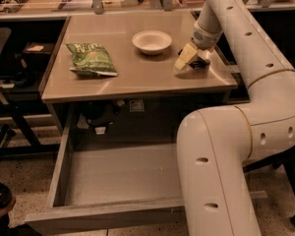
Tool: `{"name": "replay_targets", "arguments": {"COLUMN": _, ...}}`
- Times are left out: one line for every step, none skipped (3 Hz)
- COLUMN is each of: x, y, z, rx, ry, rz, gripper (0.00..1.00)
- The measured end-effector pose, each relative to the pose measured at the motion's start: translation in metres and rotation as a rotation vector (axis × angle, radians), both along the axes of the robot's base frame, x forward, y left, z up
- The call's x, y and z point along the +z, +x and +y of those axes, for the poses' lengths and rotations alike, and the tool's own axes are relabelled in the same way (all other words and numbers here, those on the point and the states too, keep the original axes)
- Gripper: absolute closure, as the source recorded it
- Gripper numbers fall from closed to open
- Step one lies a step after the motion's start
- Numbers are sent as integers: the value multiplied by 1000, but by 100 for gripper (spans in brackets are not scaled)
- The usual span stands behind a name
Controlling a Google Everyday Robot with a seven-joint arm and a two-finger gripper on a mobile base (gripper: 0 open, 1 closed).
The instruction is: Place rxbar chocolate into top drawer
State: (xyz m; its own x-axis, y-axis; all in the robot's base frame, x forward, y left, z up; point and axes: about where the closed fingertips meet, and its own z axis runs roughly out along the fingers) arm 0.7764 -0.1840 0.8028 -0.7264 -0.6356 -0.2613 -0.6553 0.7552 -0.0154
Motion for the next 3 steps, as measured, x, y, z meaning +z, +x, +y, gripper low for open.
{"name": "replay_targets", "arguments": {"x": -6, "y": 0, "z": 2, "rx": 7, "ry": 2, "rz": 11, "gripper": 0}}
{"name": "replay_targets", "arguments": {"x": -7, "y": 0, "z": 2, "rx": 8, "ry": 2, "rz": 13, "gripper": 14}}
{"name": "replay_targets", "arguments": {"x": -7, "y": 0, "z": 2, "rx": 8, "ry": 2, "rz": 13, "gripper": 36}}
